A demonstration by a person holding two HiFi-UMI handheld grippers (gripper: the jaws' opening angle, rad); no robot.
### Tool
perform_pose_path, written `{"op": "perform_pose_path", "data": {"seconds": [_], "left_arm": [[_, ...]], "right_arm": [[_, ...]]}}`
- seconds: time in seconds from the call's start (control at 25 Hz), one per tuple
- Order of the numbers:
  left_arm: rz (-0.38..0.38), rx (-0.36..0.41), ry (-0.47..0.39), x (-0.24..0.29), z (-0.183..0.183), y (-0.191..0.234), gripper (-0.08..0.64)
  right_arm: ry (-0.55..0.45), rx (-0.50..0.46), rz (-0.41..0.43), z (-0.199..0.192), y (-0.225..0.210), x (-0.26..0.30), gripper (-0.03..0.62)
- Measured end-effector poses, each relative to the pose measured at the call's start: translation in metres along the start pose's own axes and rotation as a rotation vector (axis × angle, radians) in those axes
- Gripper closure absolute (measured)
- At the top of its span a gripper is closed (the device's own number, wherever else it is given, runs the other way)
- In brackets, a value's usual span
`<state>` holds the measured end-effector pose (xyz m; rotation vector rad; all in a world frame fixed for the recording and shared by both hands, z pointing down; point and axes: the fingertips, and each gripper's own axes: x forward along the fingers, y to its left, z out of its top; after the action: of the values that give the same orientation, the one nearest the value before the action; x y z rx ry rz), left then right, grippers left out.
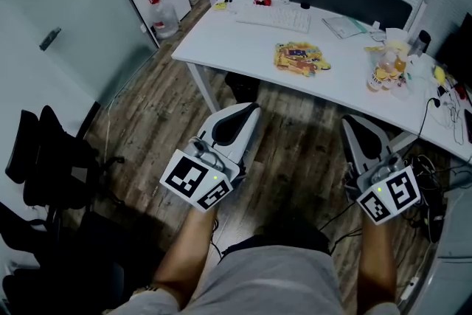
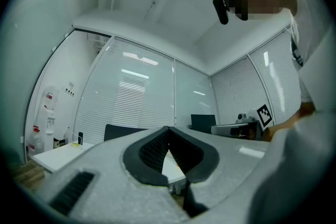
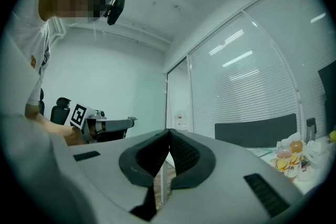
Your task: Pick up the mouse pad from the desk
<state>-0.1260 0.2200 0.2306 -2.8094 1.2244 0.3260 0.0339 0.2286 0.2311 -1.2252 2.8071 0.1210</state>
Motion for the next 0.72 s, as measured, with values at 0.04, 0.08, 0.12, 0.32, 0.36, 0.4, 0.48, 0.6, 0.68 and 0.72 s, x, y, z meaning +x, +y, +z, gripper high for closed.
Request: {"op": "perform_pose_path", "data": {"seconds": [0.04, 0.08, 0.12, 0.32, 0.36, 0.4, 0.48, 0.6, 0.68, 0.72], "left_arm": [[0.000, -0.002, 0.001, 0.001, -0.001, 0.002, 0.545], [0.000, -0.004, 0.003, 0.001, -0.001, 0.005, 0.545], [0.001, -0.006, 0.004, 0.003, -0.001, 0.008, 0.546], [0.009, -0.009, 0.011, 0.012, -0.007, 0.021, 0.545], [0.011, -0.009, 0.014, 0.015, -0.009, 0.024, 0.545], [0.014, -0.009, 0.017, 0.019, -0.011, 0.026, 0.545], [0.020, -0.009, 0.023, 0.028, -0.015, 0.031, 0.545], [0.028, -0.007, 0.030, 0.043, -0.020, 0.043, 0.545], [0.034, -0.007, 0.038, 0.055, -0.025, 0.052, 0.545], [0.038, -0.007, 0.042, 0.061, -0.027, 0.056, 0.545]], "right_arm": [[0.002, 0.002, -0.002, 0.000, -0.001, 0.002, 0.581], [0.003, 0.002, -0.003, 0.000, -0.003, 0.004, 0.581], [0.004, 0.002, -0.004, 0.000, -0.004, 0.006, 0.581], [0.008, 0.003, 0.000, -0.006, -0.016, 0.020, 0.581], [0.009, 0.004, 0.002, -0.008, -0.019, 0.023, 0.581], [0.010, 0.004, 0.004, -0.010, -0.024, 0.026, 0.581], [0.014, 0.002, 0.008, -0.014, -0.034, 0.032, 0.581], [0.015, 0.000, 0.012, -0.017, -0.051, 0.045, 0.581], [0.019, -0.006, 0.017, -0.019, -0.062, 0.054, 0.581], [0.022, -0.009, 0.020, -0.021, -0.068, 0.058, 0.581]]}}
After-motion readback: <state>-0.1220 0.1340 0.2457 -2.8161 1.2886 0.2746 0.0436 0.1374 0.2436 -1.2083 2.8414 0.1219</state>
